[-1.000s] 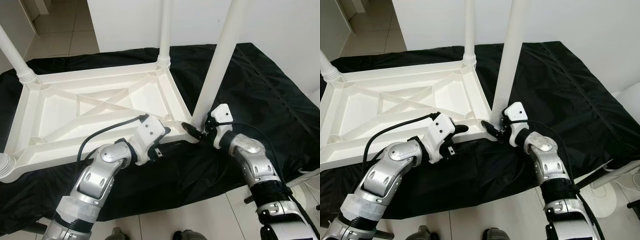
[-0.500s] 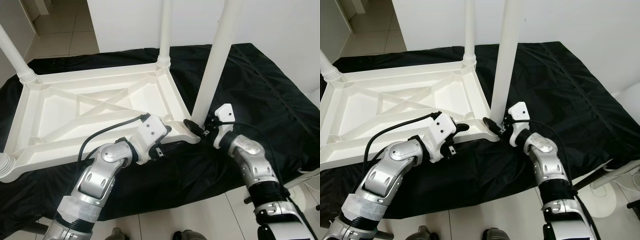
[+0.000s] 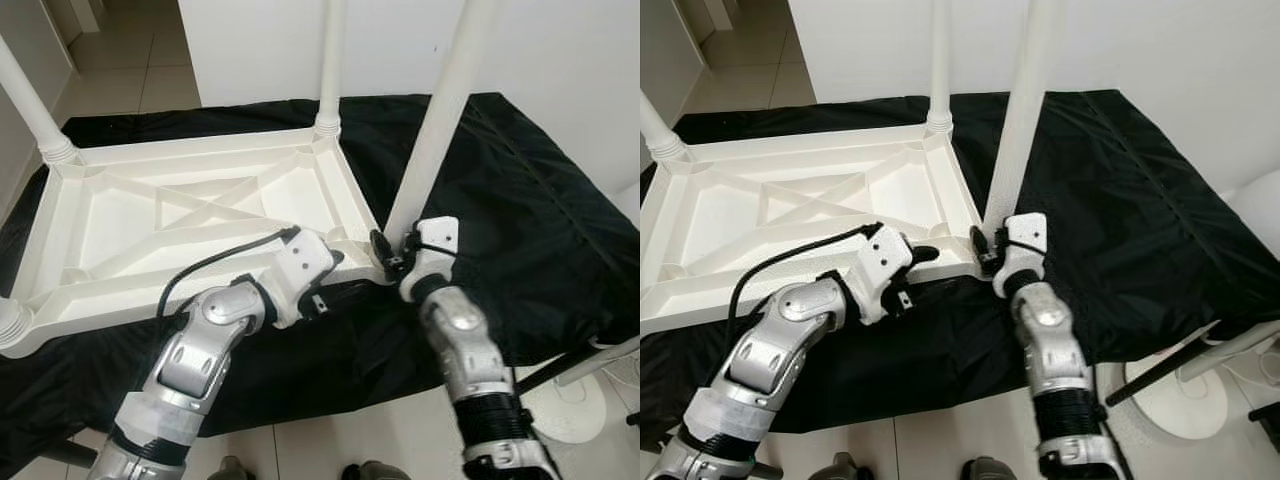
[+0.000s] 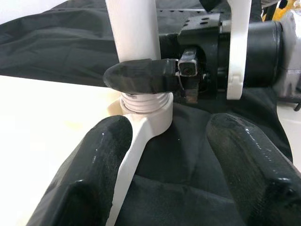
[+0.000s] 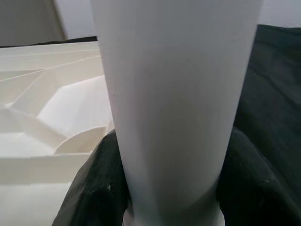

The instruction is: Building children table

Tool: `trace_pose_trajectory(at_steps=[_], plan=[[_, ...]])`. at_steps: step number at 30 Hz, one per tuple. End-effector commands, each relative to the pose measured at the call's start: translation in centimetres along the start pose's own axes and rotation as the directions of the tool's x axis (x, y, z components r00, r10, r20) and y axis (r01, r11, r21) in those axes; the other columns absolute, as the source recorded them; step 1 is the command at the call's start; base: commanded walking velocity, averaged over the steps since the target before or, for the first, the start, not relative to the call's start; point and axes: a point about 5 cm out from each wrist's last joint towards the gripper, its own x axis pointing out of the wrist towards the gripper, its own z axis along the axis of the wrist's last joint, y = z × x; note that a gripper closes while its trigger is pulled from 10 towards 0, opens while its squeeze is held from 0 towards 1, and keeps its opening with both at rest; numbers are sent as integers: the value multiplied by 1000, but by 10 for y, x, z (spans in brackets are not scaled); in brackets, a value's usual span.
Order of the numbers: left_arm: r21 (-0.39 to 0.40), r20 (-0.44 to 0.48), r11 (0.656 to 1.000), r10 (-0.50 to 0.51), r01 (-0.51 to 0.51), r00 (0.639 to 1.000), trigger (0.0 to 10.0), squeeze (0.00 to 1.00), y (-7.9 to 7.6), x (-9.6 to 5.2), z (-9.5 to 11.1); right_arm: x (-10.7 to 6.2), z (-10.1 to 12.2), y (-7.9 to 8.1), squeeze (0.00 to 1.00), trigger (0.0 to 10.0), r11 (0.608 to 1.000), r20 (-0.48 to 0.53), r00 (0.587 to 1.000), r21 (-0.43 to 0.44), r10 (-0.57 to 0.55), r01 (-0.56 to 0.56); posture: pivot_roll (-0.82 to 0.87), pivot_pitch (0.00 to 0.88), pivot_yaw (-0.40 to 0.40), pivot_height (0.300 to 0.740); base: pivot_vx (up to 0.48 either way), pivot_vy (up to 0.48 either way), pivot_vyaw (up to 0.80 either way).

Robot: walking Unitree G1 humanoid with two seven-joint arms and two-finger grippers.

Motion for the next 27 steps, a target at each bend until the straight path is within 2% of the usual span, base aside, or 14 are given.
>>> trace_pose_trajectory(at_steps=[1,4,6,12,13,14,15,16,22,23,24,26,27], plan=[[1,-4,997,72,-72,997,10000,0,4,0,-2,-5,-12,-7,0,10000,994,-59,994,52,-97,100,-67,38,-8,740,0,0,0],[2,-3,997,73,-73,997,10000,0,4,0,-2,-8,-14,1,0,10000,985,-66,985,67,-158,162,-68,40,-8,740,0,0,0],[1,-3,997,71,-71,997,10000,0,4,0,-2,-9,-10,15,0,10000,989,-46,991,74,-124,127,-71,42,-6,740,0,0,0],[3,-2,998,68,-68,998,10000,0,4,0,-2,-10,-4,16,0,10000,990,-29,992,70,-119,121,-75,45,-3,740,0,0,0],[0,-7,998,65,-65,998,10000,0,5,0,-2,-11,-4,15,129,10000,989,-32,993,85,-116,118,-77,45,-2,740,0,0,0],[-4,-10,998,62,-62,998,10000,0,5,0,-3,-12,-4,14,800,10000,989,-30,994,100,-108,110,-77,41,-2,740,0,0,0],[-4,-10,998,62,-62,998,10000,0,5,0,-3,-12,-4,14,800,10000,989,-30,994,100,-108,110,-77,41,-2,740,0,0,0],[-7,-13,998,59,-59,998,10000,0,5,1,-3,-12,-4,14,1000,10000,988,-30,994,109,-102,105,-76,41,-3,740,0,0,0],[-9,-5,998,65,-65,998,10000,0,10,0,-1,-13,6,8,1000,10000,995,33,999,96,23,-26,-79,43,1,740,0,0,0],[-14,-1,998,64,-64,998,10000,0,10,1,0,-14,6,7,1000,10000,991,45,993,76,106,-110,-85,40,9,740,0,0,0],[-14,1,998,65,-65,998,10000,0,10,2,1,-15,5,6,596,10000,988,41,990,66,138,-140,-83,37,11,740,0,0,0],[-14,2,998,67,-67,998,10000,0,10,3,1,-15,4,4,596,10000,985,34,986,59,163,-165,-83,37,11,740,0,0,0],[-15,6,997,70,-70,998,10000,0,11,3,2,-15,3,0,0,10000,980,26,981,39,193,-194,-85,24,15,740,0,0,0]])
